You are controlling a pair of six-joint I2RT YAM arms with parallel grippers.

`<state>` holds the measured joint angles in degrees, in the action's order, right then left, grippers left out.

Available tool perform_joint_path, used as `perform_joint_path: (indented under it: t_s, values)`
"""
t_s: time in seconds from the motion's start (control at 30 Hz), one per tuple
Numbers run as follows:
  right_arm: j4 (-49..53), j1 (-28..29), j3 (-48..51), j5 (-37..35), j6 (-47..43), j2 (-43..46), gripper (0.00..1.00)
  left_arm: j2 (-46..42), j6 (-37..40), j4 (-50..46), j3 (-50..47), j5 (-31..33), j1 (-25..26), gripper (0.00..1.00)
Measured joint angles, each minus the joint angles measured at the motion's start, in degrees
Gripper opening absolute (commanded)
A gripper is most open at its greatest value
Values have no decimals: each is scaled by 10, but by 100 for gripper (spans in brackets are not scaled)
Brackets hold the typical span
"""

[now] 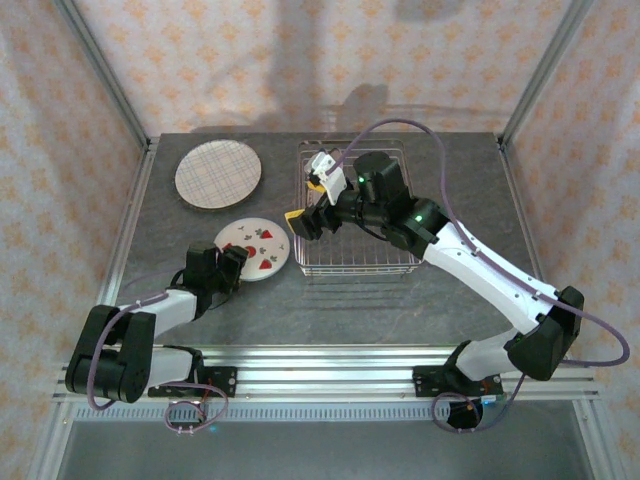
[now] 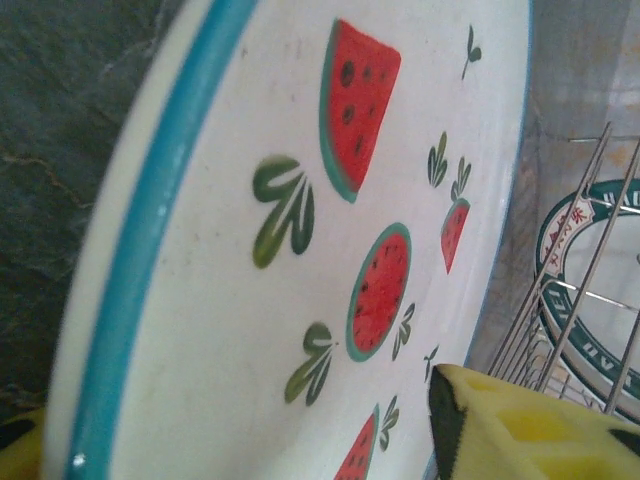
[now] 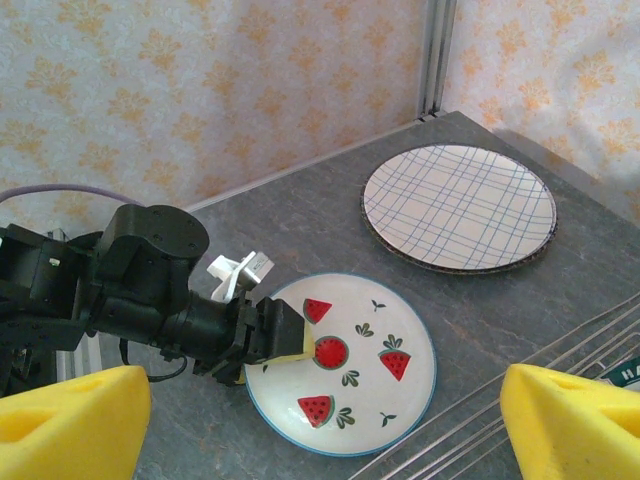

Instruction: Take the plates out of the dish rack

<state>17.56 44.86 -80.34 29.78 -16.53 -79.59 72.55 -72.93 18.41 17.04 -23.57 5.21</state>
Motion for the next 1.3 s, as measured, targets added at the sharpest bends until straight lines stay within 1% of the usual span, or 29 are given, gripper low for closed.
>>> perform_joint_path:
  t_s: [0.17, 0.27, 0.53, 0.63, 0.67, 0.7, 0.73, 1.0, 1.1, 1.13, 1.23, 1.3]
  values:
    - [0, 0, 0, -2, 0, 0, 90, 0, 8, -74, 33, 0, 0, 65]
    - [0, 0, 0, -4, 0, 0, 90, 0, 12, -121, 55, 1, 0, 70]
    - [0, 0, 0, -9, 0, 0, 90, 33, 25, -205, 111, 5, 0, 71]
    - [0, 0, 0, -13, 0, 0, 90, 41, 30, -232, 129, 7, 0, 74]
    - [0, 0, 0, -13, 0, 0, 90, 43, 32, -241, 135, 7, 0, 76]
    - [0, 0, 0, -14, 0, 0, 90, 46, 35, -251, 141, 9, 0, 79]
    - [0, 0, 0, -15, 0, 0, 91, 48, 40, -260, 147, 11, 0, 80]
    - [2, 0, 0, -21, 0, 0, 91, 57, 60, -333, 180, 20, 0, 81]
    - [5, 0, 0, -35, 2, 0, 90, 57, 67, -352, 185, 21, 0, 82]
    - [5, 0, 0, -43, 4, 0, 90, 57, 69, -359, 188, 22, 0, 83]
    - [4, 0, 0, -74, 9, 0, 90, 57, 80, -389, 203, 30, 0, 93]
    - [4, 0, 0, -98, 12, 0, 90, 57, 86, -404, 214, 32, 0, 96]
